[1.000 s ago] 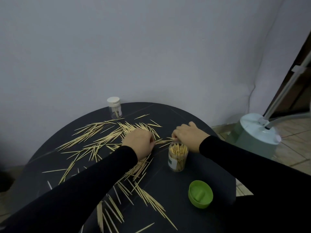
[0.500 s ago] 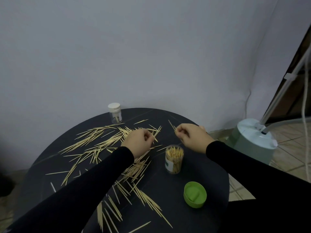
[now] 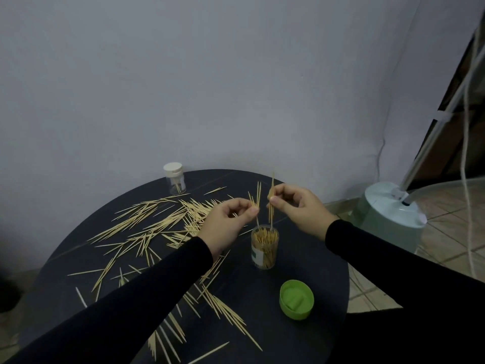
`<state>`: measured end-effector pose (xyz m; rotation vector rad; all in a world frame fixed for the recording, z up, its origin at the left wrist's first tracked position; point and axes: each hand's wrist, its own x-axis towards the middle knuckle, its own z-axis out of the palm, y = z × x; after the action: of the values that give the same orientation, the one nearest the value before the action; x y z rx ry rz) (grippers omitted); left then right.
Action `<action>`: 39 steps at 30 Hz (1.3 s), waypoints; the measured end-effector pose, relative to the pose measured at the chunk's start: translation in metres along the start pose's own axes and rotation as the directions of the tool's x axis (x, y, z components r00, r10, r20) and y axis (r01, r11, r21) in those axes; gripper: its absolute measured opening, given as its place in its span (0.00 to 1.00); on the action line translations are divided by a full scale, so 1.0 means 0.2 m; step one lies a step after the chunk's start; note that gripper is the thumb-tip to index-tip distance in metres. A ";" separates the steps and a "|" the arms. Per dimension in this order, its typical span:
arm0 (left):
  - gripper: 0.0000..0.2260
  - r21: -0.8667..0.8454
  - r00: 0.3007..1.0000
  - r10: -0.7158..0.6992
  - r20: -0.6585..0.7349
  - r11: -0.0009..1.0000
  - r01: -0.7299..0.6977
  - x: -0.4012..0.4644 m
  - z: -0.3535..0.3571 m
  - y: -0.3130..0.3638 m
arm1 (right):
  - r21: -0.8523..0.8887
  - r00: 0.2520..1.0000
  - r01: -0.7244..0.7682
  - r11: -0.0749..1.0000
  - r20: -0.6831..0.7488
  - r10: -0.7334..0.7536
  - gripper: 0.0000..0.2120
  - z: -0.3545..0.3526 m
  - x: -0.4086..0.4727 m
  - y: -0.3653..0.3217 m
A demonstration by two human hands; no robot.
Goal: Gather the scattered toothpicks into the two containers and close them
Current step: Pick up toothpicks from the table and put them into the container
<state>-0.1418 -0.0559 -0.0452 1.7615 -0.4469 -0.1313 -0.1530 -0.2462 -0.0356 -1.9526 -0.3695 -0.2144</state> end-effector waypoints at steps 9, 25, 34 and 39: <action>0.04 0.133 0.995 0.011 0.096 0.991 -0.024 -0.03 0.01 -0.05 | -0.125 0.971 -0.064 0.990 0.222 0.091 0.06 0.00 -0.01 0.05; 0.11 0.399 0.943 0.310 0.123 0.854 -0.333 -0.01 -0.05 -0.08 | -0.380 0.944 0.012 0.925 0.309 0.115 0.10 -0.11 0.00 0.07; 0.28 0.701 0.845 0.343 0.410 0.474 -0.532 -0.07 0.02 -0.08 | -0.557 0.868 -0.006 0.831 0.410 0.281 0.30 -0.08 -0.01 0.09; 0.27 0.699 0.832 0.415 0.368 0.467 -0.542 -0.06 0.00 -0.09 | -0.545 0.866 -0.020 0.838 0.410 0.287 0.33 -0.07 0.00 0.10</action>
<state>-0.1495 -0.0479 -0.0654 2.4092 -1.2600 0.4247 -0.1463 -0.2674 -0.0473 -2.5730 -0.5025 0.3294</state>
